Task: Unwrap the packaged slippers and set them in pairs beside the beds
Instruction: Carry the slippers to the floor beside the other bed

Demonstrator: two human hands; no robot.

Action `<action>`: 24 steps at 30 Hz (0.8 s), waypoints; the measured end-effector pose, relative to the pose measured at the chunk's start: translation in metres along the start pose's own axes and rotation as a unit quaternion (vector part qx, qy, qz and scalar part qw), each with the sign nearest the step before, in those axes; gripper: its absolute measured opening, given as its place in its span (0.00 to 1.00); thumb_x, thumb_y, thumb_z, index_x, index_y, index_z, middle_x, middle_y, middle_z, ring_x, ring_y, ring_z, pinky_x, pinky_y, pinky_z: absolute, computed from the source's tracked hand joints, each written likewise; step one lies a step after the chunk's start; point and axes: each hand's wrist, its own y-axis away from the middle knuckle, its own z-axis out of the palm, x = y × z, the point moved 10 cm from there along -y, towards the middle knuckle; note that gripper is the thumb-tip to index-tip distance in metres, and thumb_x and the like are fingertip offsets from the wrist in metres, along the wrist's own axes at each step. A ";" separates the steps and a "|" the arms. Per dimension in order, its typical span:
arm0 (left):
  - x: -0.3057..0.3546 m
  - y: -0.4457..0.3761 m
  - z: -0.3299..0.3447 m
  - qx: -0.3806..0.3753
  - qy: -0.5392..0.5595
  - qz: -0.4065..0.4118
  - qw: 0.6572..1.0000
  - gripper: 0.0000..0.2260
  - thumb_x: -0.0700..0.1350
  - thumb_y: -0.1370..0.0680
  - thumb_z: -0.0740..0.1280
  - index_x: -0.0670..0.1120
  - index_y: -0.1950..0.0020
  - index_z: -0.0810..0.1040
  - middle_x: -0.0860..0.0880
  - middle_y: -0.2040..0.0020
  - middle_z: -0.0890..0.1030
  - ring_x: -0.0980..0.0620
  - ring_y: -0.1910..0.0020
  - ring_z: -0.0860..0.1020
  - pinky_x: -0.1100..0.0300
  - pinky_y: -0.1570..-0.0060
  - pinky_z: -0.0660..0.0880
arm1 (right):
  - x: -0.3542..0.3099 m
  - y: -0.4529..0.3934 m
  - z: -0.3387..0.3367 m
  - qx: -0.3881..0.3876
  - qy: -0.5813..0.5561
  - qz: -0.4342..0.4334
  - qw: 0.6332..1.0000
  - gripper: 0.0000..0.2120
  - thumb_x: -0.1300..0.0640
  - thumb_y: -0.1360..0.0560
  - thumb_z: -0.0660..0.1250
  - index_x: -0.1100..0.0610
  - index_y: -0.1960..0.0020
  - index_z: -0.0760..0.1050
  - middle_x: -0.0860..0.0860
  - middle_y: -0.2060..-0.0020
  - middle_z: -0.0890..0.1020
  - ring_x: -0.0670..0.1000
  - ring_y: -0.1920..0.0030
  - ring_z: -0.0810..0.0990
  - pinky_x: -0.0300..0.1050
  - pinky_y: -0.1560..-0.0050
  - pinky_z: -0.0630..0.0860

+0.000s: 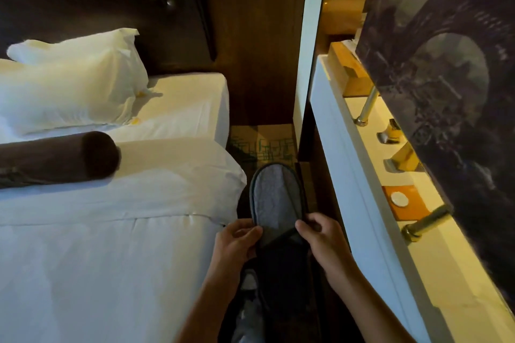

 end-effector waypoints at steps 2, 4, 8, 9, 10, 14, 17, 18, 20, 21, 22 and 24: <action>0.015 -0.039 0.001 -0.013 0.000 -0.003 1.000 0.04 0.35 0.24 0.70 0.37 0.50 0.81 0.42 0.62 0.84 0.49 0.65 0.83 0.59 0.67 0.79 | -0.014 -0.036 0.008 0.008 0.004 0.001 1.000 0.06 0.54 0.23 0.68 0.49 0.59 0.75 0.49 0.62 0.80 0.47 0.61 0.79 0.40 0.63 0.74; 0.031 -0.078 0.002 -0.030 -0.003 0.001 1.000 0.05 0.35 0.24 0.69 0.36 0.49 0.80 0.43 0.64 0.83 0.52 0.69 0.82 0.62 0.71 0.77 | -0.027 -0.073 0.016 0.016 -0.001 0.005 1.000 0.05 0.54 0.23 0.67 0.50 0.57 0.76 0.47 0.61 0.79 0.45 0.60 0.79 0.39 0.64 0.75; 0.069 -0.151 0.009 -0.079 -0.013 0.015 0.997 0.06 0.34 0.23 0.68 0.34 0.47 0.80 0.40 0.61 0.83 0.53 0.70 0.82 0.63 0.71 0.77 | -0.059 -0.138 0.026 0.054 -0.007 0.001 0.999 0.04 0.55 0.22 0.67 0.48 0.55 0.73 0.43 0.62 0.77 0.40 0.61 0.77 0.30 0.66 0.72; 0.077 -0.167 0.011 -0.087 -0.015 0.017 0.996 0.06 0.34 0.23 0.67 0.35 0.47 0.80 0.41 0.60 0.83 0.53 0.68 0.82 0.63 0.70 0.78 | -0.065 -0.152 0.027 0.060 -0.004 0.002 0.998 0.03 0.55 0.22 0.67 0.49 0.53 0.74 0.43 0.61 0.77 0.41 0.59 0.78 0.31 0.66 0.71; 0.085 -0.181 0.014 -0.094 -0.015 0.017 0.995 0.06 0.34 0.23 0.67 0.36 0.47 0.80 0.40 0.59 0.84 0.52 0.67 0.83 0.62 0.68 0.79 | -0.071 -0.163 0.029 0.063 -0.001 0.003 0.998 0.02 0.55 0.23 0.67 0.49 0.53 0.74 0.45 0.61 0.78 0.44 0.58 0.80 0.32 0.65 0.71; 0.097 -0.234 0.018 -0.096 -0.017 0.005 0.995 0.09 0.35 0.22 0.67 0.36 0.43 0.79 0.38 0.54 0.84 0.48 0.62 0.83 0.63 0.68 0.79 | -0.079 -0.210 0.036 0.075 -0.002 0.011 0.997 0.02 0.54 0.22 0.67 0.48 0.53 0.75 0.47 0.59 0.80 0.41 0.58 0.79 0.36 0.62 0.74; 0.094 -0.278 0.022 -0.090 -0.009 0.004 0.996 0.07 0.35 0.22 0.67 0.38 0.46 0.80 0.39 0.55 0.84 0.48 0.62 0.83 0.62 0.67 0.78 | -0.078 -0.256 0.041 0.074 0.015 0.003 0.997 0.14 0.50 0.22 0.66 0.53 0.39 0.76 0.49 0.50 0.82 0.44 0.52 0.80 0.38 0.55 0.78; 0.089 -0.292 0.023 -0.086 -0.010 0.002 0.996 0.06 0.35 0.23 0.67 0.39 0.46 0.80 0.39 0.56 0.84 0.47 0.62 0.82 0.61 0.67 0.78 | -0.073 -0.272 0.043 0.070 0.019 0.009 0.997 0.18 0.48 0.23 0.66 0.53 0.35 0.74 0.50 0.48 0.82 0.45 0.49 0.81 0.42 0.52 0.80; 0.075 -0.324 0.025 -0.075 -0.010 0.000 0.997 0.07 0.35 0.23 0.68 0.40 0.46 0.80 0.40 0.57 0.83 0.45 0.60 0.82 0.58 0.63 0.78 | -0.059 -0.307 0.049 0.058 0.031 0.009 0.998 0.21 0.46 0.24 0.66 0.51 0.33 0.72 0.50 0.46 0.82 0.47 0.46 0.82 0.51 0.46 0.82; 0.065 -0.341 0.026 -0.071 -0.011 0.000 0.997 0.07 0.36 0.23 0.68 0.41 0.46 0.80 0.41 0.58 0.84 0.46 0.60 0.82 0.57 0.62 0.78 | -0.049 -0.325 0.053 0.055 0.036 0.010 0.998 0.22 0.45 0.24 0.66 0.50 0.33 0.72 0.49 0.46 0.82 0.47 0.46 0.82 0.53 0.45 0.81; 0.054 -0.359 0.028 -0.068 -0.012 -0.002 0.998 0.06 0.36 0.23 0.68 0.42 0.47 0.81 0.42 0.59 0.84 0.48 0.61 0.82 0.58 0.63 0.78 | -0.038 -0.343 0.058 0.052 0.046 0.011 0.998 0.22 0.45 0.25 0.67 0.49 0.33 0.72 0.49 0.46 0.82 0.47 0.46 0.81 0.53 0.44 0.81; 0.029 -0.396 0.032 -0.063 -0.018 -0.008 0.998 0.06 0.37 0.23 0.68 0.44 0.47 0.81 0.45 0.60 0.83 0.52 0.63 0.82 0.61 0.65 0.78 | -0.013 -0.380 0.067 0.053 0.055 0.011 0.997 0.23 0.45 0.25 0.68 0.49 0.33 0.71 0.48 0.46 0.80 0.47 0.45 0.80 0.48 0.44 0.80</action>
